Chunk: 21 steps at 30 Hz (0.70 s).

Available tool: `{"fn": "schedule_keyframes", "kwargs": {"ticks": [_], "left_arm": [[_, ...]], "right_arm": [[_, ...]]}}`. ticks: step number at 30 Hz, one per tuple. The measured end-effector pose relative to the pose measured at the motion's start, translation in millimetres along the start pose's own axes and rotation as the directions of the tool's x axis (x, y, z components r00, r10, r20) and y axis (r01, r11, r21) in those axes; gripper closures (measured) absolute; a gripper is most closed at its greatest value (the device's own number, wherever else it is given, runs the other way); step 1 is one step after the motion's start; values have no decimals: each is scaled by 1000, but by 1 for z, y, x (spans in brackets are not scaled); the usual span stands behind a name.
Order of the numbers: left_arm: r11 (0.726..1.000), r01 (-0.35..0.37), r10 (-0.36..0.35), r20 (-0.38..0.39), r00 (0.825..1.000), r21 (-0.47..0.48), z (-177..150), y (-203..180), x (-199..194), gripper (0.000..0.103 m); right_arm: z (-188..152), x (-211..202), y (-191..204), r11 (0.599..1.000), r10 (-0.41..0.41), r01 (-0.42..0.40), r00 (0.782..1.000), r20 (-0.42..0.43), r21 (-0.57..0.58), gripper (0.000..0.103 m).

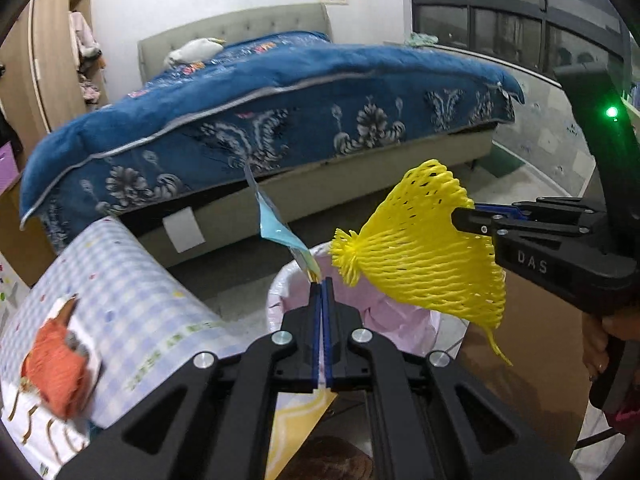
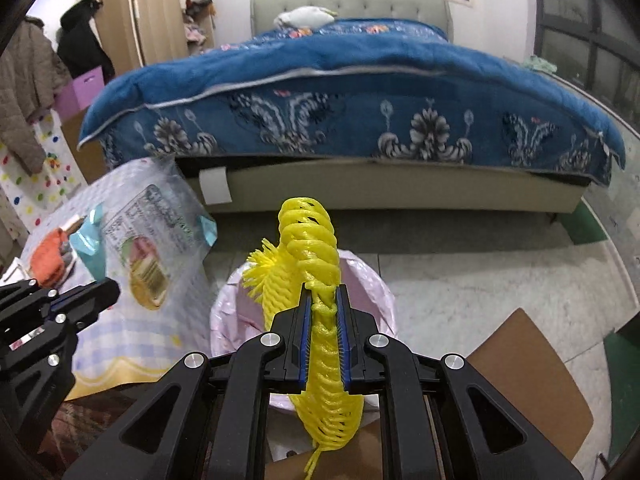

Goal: Collect trash
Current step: 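Carry both items to the pink wastebasket and open both grippers to drop them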

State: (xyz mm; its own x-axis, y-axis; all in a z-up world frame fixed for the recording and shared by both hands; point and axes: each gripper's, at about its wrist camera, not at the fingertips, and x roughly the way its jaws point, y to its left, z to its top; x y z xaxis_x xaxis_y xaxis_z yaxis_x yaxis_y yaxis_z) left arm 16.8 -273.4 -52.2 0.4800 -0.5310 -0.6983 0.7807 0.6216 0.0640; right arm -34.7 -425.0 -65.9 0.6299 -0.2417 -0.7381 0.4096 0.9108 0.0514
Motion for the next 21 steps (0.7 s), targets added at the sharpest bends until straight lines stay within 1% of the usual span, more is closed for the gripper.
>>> {"fn": "schedule_keyframes", "kwargs": {"ticks": [5,8,10,11,12,13,14,15,16,21], "left_arm": [[999,52,-52,-47,998,5,6,-4,31,103],[998,69,-68,-65,996,12,11,-6,45,103],[997,72,-71,-76,995,10,15,-5,51,101],[998,70,-69,-80,994,5,16,-3,54,94],[998,65,-65,-82,995,0,17,-1,56,81],[998,60,-60,-78,995,-7,18,1,56,73],[998,50,-51,-68,996,-23,18,6,53,63],[998,46,-48,-63,997,-32,18,10,51,60],[998,40,-42,-58,997,-45,17,15,47,60],[994,-12,8,-38,999,-112,12,39,25,60]], "right_arm": [[3,25,-5,1000,3,-2,999,-42,14,88],[6,41,-7,1000,6,-5,998,-63,23,88],[9,52,-9,999,16,-14,997,-76,31,87],[10,57,-9,999,19,-16,996,-84,35,84],[11,61,-9,999,19,-15,996,-89,37,81],[13,67,-10,999,24,-20,995,-97,42,70],[14,69,-10,999,28,-24,995,-99,48,59],[16,69,-11,998,33,-28,995,-98,54,57],[17,68,-10,998,34,-29,995,-95,56,56],[21,45,-9,997,38,-35,998,-53,66,55]]}}
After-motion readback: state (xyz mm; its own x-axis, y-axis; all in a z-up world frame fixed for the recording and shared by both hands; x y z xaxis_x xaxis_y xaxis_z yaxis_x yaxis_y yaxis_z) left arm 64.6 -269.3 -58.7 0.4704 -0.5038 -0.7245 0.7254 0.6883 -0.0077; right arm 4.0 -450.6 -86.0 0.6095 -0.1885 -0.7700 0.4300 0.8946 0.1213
